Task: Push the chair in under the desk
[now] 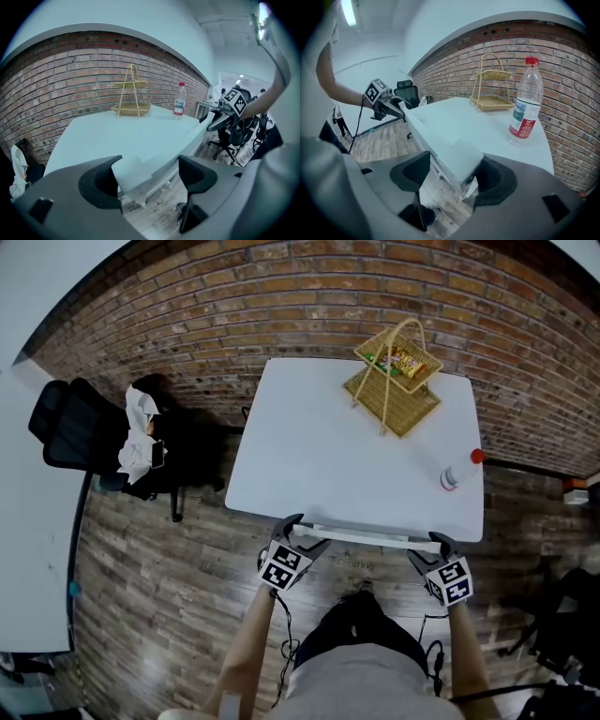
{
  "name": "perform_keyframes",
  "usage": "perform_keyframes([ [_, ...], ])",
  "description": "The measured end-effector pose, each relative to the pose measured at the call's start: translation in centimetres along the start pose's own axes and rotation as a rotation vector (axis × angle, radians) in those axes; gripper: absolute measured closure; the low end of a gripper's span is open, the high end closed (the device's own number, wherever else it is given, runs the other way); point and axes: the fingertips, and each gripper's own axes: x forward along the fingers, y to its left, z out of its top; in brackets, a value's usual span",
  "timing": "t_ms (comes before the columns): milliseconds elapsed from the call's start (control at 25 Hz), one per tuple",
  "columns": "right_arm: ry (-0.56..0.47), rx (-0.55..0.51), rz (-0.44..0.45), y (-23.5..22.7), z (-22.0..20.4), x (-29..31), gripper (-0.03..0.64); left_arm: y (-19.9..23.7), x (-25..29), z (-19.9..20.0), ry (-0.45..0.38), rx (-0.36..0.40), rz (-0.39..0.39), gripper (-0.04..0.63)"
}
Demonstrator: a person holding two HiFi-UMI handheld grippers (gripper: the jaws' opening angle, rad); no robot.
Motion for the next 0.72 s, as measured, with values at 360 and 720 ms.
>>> perform_keyframes([
  [360,-0.001,-0.078,-0.03,0.6,1.0,-1.6,0.301,0.3,-1.5,0.4,-0.041,-0.049,0.037,0.224],
  [720,-0.157,-0.064,-0.096,0.4,5.4,-3.7,0.298,0.3,-6.0,7.0,-0.271,-0.108,0.121,0.225],
])
